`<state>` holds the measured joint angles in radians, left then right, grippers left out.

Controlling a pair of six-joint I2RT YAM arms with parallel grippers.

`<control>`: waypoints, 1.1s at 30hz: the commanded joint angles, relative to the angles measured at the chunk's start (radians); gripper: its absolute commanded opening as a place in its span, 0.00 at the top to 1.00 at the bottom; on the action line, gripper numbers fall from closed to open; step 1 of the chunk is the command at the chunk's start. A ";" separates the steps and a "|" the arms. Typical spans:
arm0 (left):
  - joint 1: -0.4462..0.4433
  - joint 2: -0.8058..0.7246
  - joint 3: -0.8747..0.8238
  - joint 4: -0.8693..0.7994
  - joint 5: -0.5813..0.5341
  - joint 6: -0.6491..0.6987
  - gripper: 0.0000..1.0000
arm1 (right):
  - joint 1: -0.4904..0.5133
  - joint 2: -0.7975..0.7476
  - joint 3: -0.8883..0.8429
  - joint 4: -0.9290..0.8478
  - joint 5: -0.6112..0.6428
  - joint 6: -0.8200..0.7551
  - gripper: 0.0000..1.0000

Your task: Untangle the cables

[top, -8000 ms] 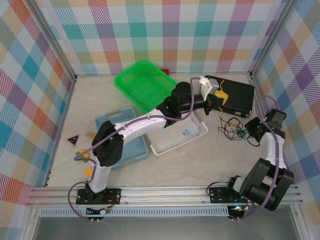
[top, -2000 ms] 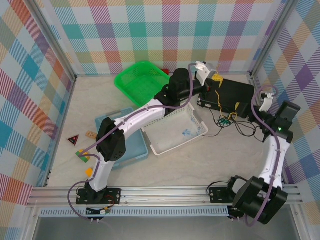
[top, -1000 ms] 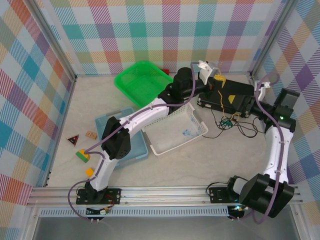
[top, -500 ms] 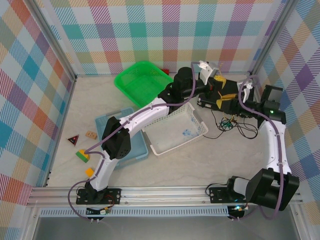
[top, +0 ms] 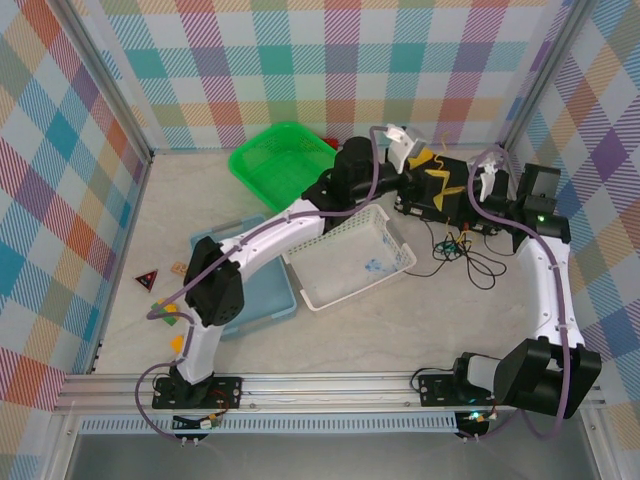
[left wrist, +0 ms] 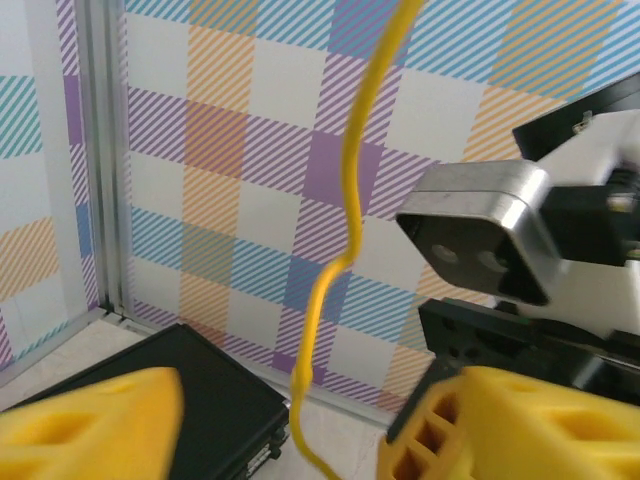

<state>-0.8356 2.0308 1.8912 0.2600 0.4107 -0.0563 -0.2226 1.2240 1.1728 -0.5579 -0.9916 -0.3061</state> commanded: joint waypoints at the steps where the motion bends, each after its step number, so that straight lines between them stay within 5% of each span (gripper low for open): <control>1: 0.040 -0.112 -0.122 0.102 0.055 -0.038 0.15 | -0.016 -0.004 0.035 0.042 -0.024 0.062 1.00; 10: 0.075 -0.222 -0.410 0.123 0.332 -0.006 0.16 | -0.049 0.008 0.144 0.035 -0.026 0.200 1.00; 23: -0.057 -0.067 -0.286 0.198 0.427 -0.045 0.21 | -0.049 -0.011 0.139 0.034 -0.034 0.278 1.00; 28: -0.091 -0.015 -0.246 0.209 0.421 -0.054 0.34 | -0.049 -0.011 0.141 0.042 -0.039 0.290 1.00; 33: -0.106 0.035 -0.194 0.248 0.390 -0.085 0.66 | -0.051 -0.008 0.133 0.031 -0.035 0.291 1.00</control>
<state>-0.9337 2.0487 1.6424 0.4454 0.7998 -0.1268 -0.2684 1.2316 1.3056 -0.5331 -0.9966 -0.0292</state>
